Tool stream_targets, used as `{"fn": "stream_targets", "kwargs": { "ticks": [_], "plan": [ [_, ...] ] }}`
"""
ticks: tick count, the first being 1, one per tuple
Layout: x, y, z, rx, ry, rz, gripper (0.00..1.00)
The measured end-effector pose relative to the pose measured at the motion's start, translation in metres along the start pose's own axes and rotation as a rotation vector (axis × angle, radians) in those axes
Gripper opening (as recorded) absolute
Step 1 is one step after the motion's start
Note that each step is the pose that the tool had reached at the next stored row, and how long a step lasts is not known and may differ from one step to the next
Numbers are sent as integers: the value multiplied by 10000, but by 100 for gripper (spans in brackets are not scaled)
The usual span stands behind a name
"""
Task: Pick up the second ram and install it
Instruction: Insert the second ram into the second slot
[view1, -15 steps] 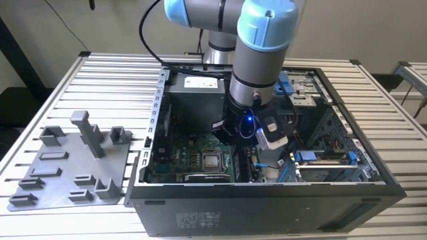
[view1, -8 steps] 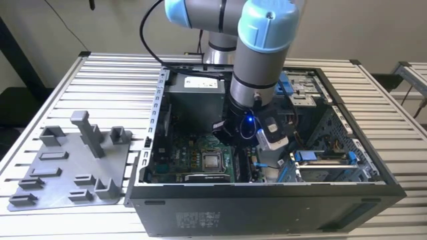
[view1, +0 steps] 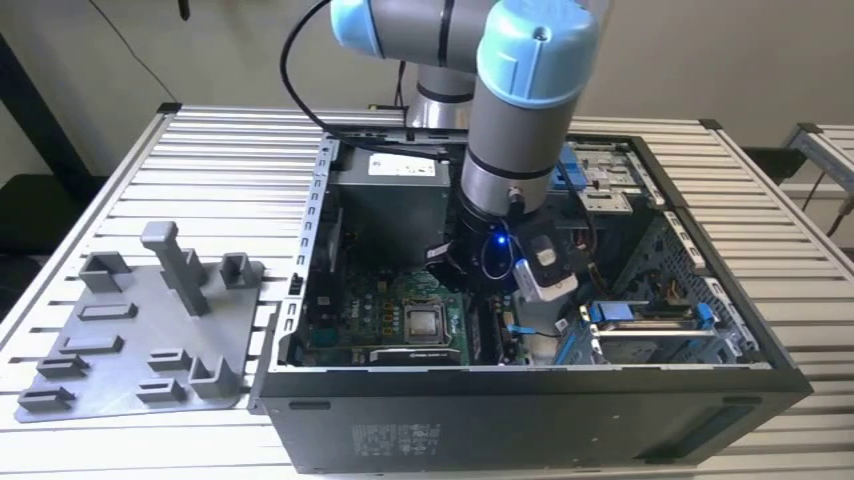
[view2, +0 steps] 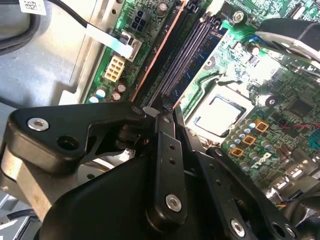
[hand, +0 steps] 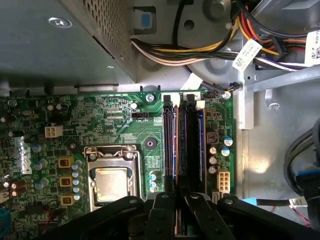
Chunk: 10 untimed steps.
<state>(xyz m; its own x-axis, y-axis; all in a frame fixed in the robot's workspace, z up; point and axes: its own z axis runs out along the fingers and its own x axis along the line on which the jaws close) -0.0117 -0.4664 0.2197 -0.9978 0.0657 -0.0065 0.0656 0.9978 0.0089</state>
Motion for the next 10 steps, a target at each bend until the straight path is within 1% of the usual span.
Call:
{"fn": "stream_targets", "kwargs": {
  "ticks": [10],
  "plan": [
    [-6, -1, 27, 3, 0, -4, 14]
  ]
}}
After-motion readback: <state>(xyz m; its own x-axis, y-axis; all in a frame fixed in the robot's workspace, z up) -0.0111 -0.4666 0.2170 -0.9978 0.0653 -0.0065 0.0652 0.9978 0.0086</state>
